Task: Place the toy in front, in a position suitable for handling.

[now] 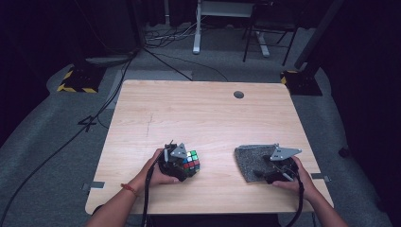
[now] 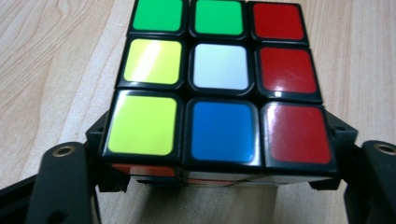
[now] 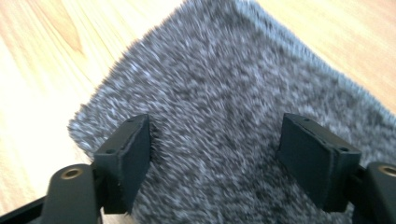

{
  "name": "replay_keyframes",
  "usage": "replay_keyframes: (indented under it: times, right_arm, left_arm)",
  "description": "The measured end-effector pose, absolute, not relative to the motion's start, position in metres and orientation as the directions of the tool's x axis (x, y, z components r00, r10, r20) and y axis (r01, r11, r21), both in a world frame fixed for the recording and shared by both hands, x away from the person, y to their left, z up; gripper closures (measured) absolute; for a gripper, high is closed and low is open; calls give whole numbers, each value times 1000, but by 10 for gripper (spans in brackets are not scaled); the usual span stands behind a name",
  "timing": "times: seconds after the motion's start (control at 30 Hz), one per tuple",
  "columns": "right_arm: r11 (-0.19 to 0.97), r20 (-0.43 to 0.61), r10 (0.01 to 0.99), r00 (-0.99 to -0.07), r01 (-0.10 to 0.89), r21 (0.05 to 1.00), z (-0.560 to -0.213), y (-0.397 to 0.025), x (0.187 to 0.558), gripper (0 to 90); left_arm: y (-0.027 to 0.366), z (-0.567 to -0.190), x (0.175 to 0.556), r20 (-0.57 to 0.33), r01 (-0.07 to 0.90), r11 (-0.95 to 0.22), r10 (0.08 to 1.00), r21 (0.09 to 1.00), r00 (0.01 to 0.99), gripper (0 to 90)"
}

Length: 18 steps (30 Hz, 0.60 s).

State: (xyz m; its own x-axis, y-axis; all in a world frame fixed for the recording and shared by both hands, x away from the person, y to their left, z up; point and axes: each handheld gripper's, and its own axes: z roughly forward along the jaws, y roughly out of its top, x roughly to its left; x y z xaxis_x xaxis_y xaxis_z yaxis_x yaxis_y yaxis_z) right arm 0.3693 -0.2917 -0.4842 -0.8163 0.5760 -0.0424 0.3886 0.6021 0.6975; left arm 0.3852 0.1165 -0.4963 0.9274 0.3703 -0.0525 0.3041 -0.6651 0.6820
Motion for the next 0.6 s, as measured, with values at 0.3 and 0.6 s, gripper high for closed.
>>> replay_keyframes:
  times: [0.3,0.6]
  right_arm:
    - [578,6,597,-802,436,690,-492,-295,380,252]
    - [586,31,580,-814,442,679,-491,-295,378,442]
  left_arm:
    - [114,-494,383,-35,269,-689,334,673,942,332]
    - [105,-489,373,-1,225,-714,300,663,954,336]
